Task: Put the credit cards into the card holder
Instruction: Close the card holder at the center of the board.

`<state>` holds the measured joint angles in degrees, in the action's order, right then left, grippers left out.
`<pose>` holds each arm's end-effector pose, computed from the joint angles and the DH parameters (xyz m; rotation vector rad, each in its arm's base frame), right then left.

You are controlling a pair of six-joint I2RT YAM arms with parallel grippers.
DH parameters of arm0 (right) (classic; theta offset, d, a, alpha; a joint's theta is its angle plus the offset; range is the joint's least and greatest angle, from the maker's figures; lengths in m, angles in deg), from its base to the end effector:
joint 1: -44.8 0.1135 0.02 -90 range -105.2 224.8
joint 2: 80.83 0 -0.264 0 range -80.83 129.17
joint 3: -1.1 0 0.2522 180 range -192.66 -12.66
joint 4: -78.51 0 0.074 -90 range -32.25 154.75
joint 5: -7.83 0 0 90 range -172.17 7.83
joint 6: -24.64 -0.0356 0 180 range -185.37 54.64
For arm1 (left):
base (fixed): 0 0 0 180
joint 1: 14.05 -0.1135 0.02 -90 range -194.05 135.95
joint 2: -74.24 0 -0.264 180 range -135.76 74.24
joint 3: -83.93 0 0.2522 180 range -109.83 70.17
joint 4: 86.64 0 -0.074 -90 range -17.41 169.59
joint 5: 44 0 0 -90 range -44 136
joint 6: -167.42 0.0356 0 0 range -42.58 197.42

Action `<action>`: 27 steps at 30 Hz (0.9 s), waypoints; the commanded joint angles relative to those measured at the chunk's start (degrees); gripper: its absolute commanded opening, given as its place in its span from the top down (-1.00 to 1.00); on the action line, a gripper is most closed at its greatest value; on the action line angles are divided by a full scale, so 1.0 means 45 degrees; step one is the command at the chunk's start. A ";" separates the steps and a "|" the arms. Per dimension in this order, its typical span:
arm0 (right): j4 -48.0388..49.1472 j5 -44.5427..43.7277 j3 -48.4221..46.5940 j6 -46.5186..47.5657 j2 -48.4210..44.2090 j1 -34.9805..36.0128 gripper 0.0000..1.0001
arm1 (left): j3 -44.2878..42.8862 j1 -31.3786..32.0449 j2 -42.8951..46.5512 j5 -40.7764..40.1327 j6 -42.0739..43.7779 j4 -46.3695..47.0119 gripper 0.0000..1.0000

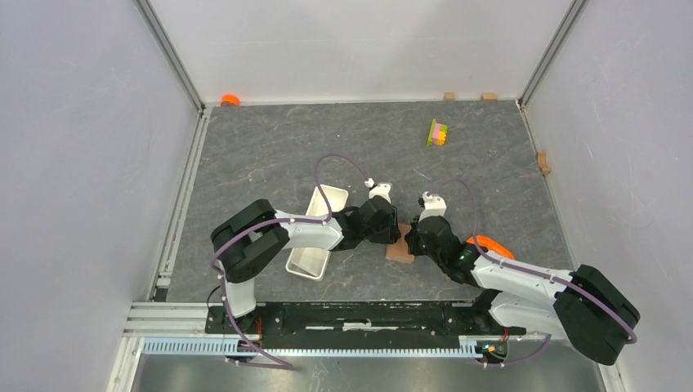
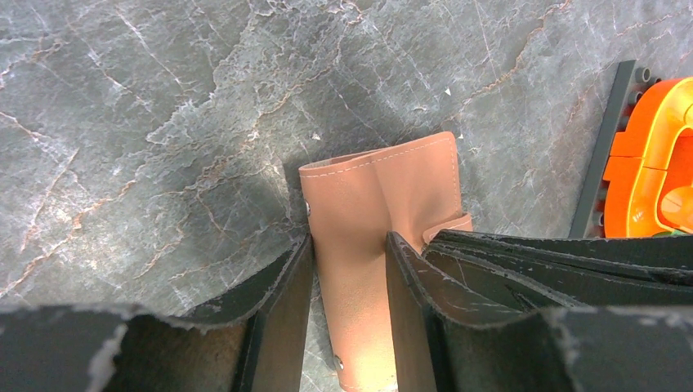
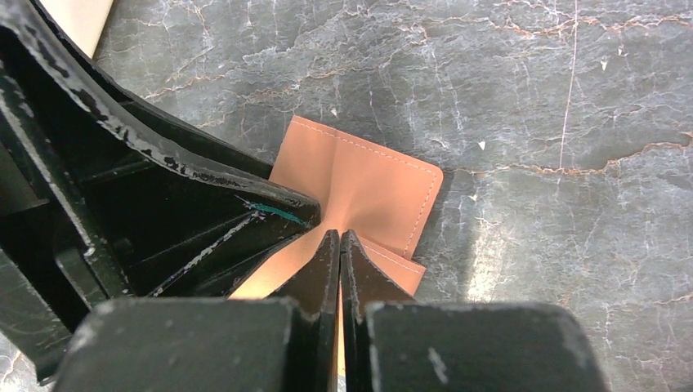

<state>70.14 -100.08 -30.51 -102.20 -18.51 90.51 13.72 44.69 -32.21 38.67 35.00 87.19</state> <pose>0.1461 0.1340 0.1505 -0.0057 2.2502 0.4390 0.2005 -0.3215 0.1439 0.2762 2.4080 -0.7268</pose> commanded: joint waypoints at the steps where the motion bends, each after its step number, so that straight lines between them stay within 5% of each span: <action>1: 0.0599 -0.0099 0.0239 -0.0354 0.0112 0.0211 1.00 | 0.0490 0.0052 -0.0756 0.0062 0.0038 -0.1239 0.10; 27: 0.0135 -0.2070 0.2239 -0.2998 0.0382 0.2059 1.00 | 0.0512 0.0046 -0.0752 -0.0038 0.0031 -0.1326 0.10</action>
<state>79.32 -110.74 -23.98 -112.17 -19.21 97.42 13.77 44.69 -32.23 38.65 35.00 87.26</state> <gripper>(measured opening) 0.004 0.453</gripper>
